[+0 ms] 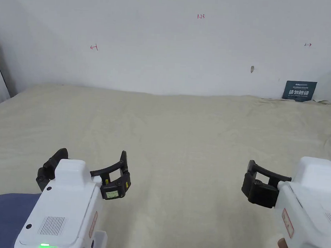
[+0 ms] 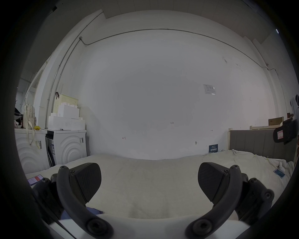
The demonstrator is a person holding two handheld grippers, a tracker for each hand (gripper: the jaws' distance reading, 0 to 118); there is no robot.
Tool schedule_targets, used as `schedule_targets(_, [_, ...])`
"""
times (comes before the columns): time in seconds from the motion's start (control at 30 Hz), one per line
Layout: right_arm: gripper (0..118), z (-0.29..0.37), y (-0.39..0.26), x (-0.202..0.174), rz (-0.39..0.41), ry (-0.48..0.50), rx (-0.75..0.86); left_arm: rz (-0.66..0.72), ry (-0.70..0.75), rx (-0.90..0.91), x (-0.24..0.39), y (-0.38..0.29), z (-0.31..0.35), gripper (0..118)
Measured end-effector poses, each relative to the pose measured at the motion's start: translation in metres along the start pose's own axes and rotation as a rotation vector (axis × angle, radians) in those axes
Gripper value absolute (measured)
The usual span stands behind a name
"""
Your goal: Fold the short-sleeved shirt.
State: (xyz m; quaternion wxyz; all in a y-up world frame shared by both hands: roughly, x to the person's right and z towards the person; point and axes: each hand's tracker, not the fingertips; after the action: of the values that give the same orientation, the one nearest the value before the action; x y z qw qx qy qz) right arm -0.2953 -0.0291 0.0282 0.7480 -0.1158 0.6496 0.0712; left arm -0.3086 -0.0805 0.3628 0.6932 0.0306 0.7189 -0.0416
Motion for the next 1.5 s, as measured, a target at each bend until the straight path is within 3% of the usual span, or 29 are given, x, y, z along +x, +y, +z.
schedule_targets(0.2, [118,-0.014,0.012,-0.002,-0.155,-0.114,-0.300,0.000,-0.001,0.001,-0.001,0.002,0.000,118])
schedule_targets(0.3, [118,-0.018,0.010,0.004,-0.213,-0.062,-0.325,0.000,0.001,0.003,-0.002,0.002,-0.002,118])
schedule_targets(0.4, [118,-0.017,0.010,0.003,-0.218,-0.091,-0.319,0.002,0.002,0.005,-0.002,0.003,-0.003,118])
schedule_targets(0.63, [118,-0.014,0.009,0.001,-0.154,-0.081,-0.263,-0.006,0.005,0.013,-0.001,0.005,-0.005,118])
schedule_targets(0.9, [118,-0.008,0.011,0.002,-0.146,-0.083,-0.213,-0.002,0.006,0.017,-0.002,0.005,-0.006,118])
schedule_targets(1.1, [118,-0.003,0.006,0.008,-0.144,-0.019,-0.119,-0.008,0.003,0.017,-0.001,0.007,-0.006,118])
schedule_targets(1.5, [118,-0.003,-0.019,0.010,0.020,-0.046,0.214,-0.008,-0.003,0.016,0.000,0.007,-0.006,118])
